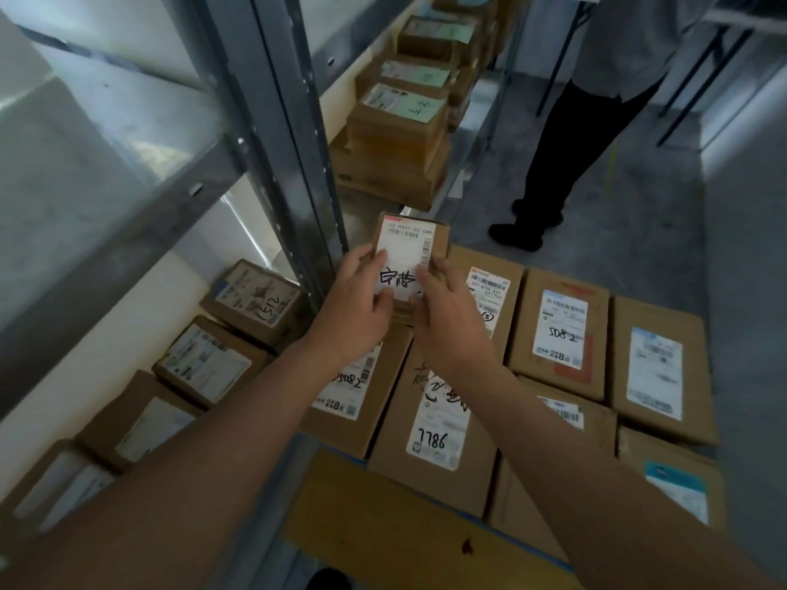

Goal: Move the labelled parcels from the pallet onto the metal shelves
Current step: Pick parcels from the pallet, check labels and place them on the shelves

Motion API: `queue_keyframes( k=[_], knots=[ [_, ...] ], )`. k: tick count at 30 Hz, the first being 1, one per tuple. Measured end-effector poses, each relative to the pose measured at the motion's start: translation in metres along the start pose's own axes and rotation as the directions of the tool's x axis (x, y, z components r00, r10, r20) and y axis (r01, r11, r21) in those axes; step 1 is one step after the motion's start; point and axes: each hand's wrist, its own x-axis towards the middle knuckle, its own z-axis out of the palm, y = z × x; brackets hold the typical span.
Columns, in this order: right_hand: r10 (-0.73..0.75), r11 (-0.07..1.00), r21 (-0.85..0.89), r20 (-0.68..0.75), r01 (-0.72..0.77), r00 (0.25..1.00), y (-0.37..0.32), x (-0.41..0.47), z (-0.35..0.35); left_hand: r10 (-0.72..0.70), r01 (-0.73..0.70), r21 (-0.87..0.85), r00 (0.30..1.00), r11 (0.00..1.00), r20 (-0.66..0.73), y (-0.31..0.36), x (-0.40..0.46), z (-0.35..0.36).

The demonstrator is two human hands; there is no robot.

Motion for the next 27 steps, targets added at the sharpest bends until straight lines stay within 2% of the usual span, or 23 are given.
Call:
queue_keyframes(
  k=[8, 21, 27],
  knots=[
    [0.042, 0.999, -0.029, 0.024, -0.041, 0.999, 0.007, 0.044, 0.019, -0.044, 0.043, 0.046, 0.999, 0.998, 0.012, -0.017, 0.048, 0.013],
    [0.078, 0.997, -0.018, -0.004, -0.078, 0.997, 0.015, 0.074, 0.042, -0.037, 0.030, 0.132, 0.998, 0.991, 0.047, -0.036, 0.085, 0.020],
    [0.097, 0.995, -0.013, 0.023, -0.096, 0.995, 0.013, 0.081, 0.045, -0.010, -0.006, 0.229, 0.998, 0.973, 0.068, -0.038, 0.088, 0.018]
  ],
)
